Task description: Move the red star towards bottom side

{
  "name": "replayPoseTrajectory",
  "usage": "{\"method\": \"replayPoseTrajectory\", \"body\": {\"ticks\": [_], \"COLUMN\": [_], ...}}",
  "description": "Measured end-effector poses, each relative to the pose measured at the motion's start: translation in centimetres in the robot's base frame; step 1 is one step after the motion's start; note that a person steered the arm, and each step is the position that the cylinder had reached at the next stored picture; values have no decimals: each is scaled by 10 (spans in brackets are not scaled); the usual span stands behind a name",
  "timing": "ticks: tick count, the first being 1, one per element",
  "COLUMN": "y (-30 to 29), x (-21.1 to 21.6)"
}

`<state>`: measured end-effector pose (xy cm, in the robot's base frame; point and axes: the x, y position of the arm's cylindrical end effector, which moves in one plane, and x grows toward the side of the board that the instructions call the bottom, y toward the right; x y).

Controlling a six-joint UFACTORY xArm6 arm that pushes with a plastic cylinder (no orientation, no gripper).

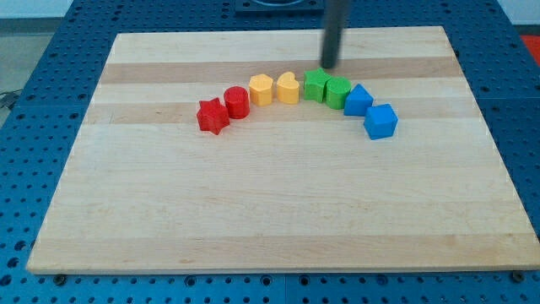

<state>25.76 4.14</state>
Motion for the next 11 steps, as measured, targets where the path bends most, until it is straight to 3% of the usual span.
{"method": "replayPoseTrajectory", "body": {"ticks": [1, 3, 4, 6, 8, 10, 11], "y": [-85, -108, -168, -187, -198, -198, -194], "x": [-19, -19, -17, 85, 146, 63, 64]}}
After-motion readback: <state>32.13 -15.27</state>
